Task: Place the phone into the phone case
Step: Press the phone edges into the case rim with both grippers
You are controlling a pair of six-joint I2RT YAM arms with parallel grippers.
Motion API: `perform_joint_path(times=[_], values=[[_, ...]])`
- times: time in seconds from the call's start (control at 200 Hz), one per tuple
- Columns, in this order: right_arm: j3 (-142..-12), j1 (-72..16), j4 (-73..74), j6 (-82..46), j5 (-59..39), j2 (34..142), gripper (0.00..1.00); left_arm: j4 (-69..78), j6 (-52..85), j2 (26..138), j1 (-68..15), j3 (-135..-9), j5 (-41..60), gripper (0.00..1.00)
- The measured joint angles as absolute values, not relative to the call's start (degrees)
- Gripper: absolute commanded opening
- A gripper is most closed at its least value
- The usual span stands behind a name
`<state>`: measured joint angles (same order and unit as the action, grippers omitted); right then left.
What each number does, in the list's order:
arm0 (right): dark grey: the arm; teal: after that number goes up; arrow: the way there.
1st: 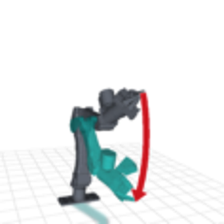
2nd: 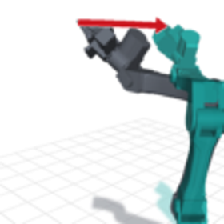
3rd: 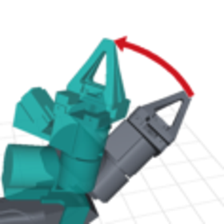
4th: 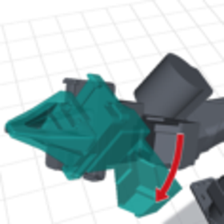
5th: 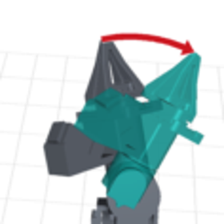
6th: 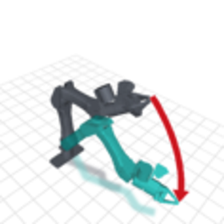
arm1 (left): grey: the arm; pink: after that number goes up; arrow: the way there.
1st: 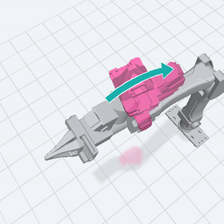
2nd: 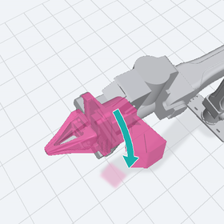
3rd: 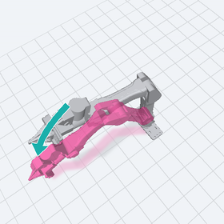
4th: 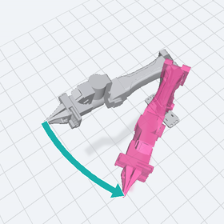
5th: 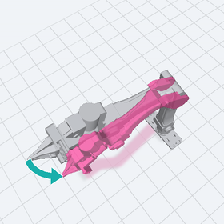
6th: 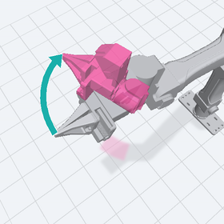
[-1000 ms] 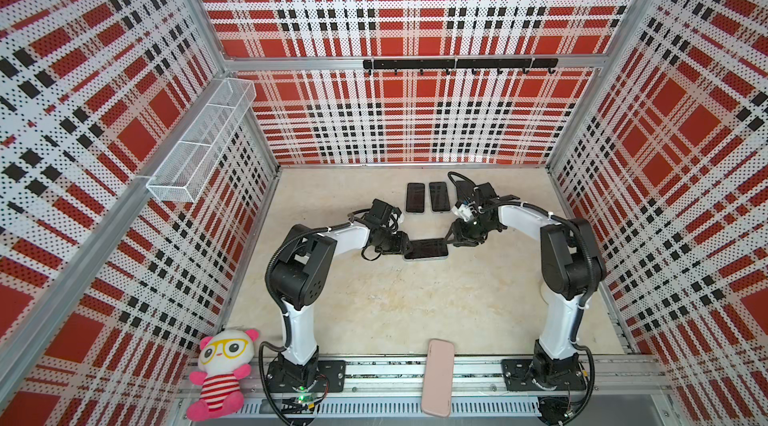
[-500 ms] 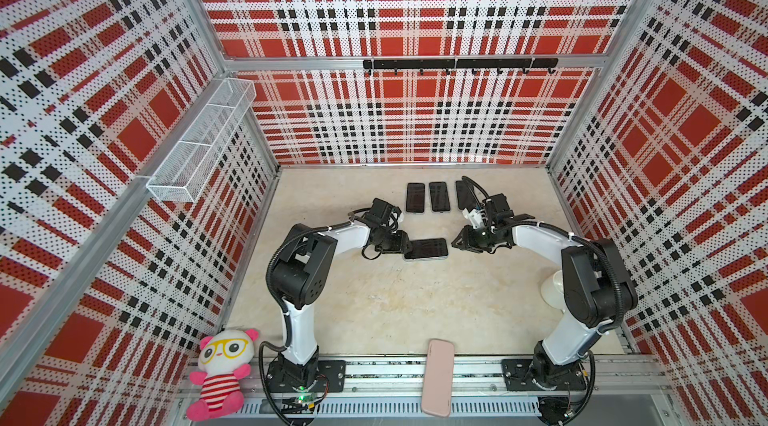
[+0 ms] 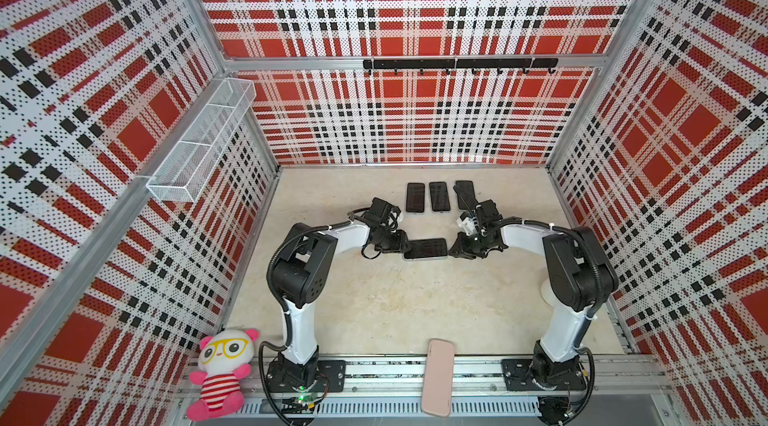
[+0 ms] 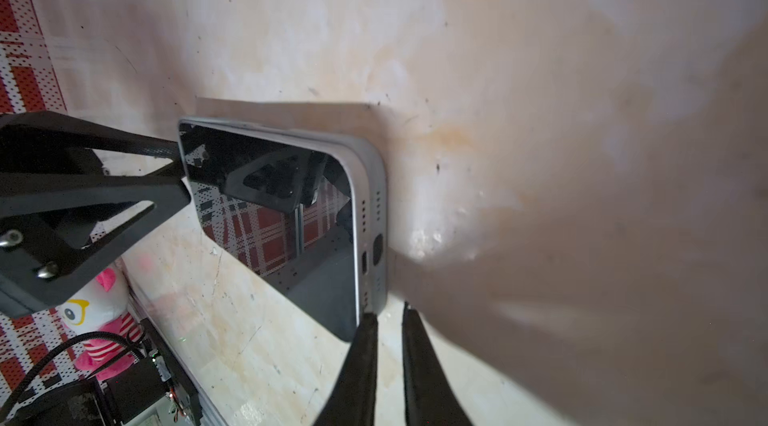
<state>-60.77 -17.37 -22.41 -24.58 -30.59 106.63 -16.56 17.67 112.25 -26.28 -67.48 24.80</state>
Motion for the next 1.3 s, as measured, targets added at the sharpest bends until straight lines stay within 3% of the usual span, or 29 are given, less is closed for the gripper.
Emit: perform_joint_path(times=[0.205,0.426,1.002,1.298], values=[[-60.95,-17.96,-22.31,-24.77,-30.09,107.24,0.16,-16.58,17.61,112.68,-26.15,-67.99,24.77,0.4],[-60.58,-17.98,-22.52,-25.08,-28.58,105.62,0.27,-16.56,17.47,112.71,-26.13,-68.01,24.58,0.39],[-61.67,-19.4,-20.1,-26.61,-28.84,106.45,0.06,-16.51,17.06,112.81,-26.13,-68.07,24.53,0.37],[-64.51,-21.58,-24.53,-26.48,-23.97,107.04,0.08,-16.6,17.1,112.9,-26.09,-68.14,24.6,0.32]])
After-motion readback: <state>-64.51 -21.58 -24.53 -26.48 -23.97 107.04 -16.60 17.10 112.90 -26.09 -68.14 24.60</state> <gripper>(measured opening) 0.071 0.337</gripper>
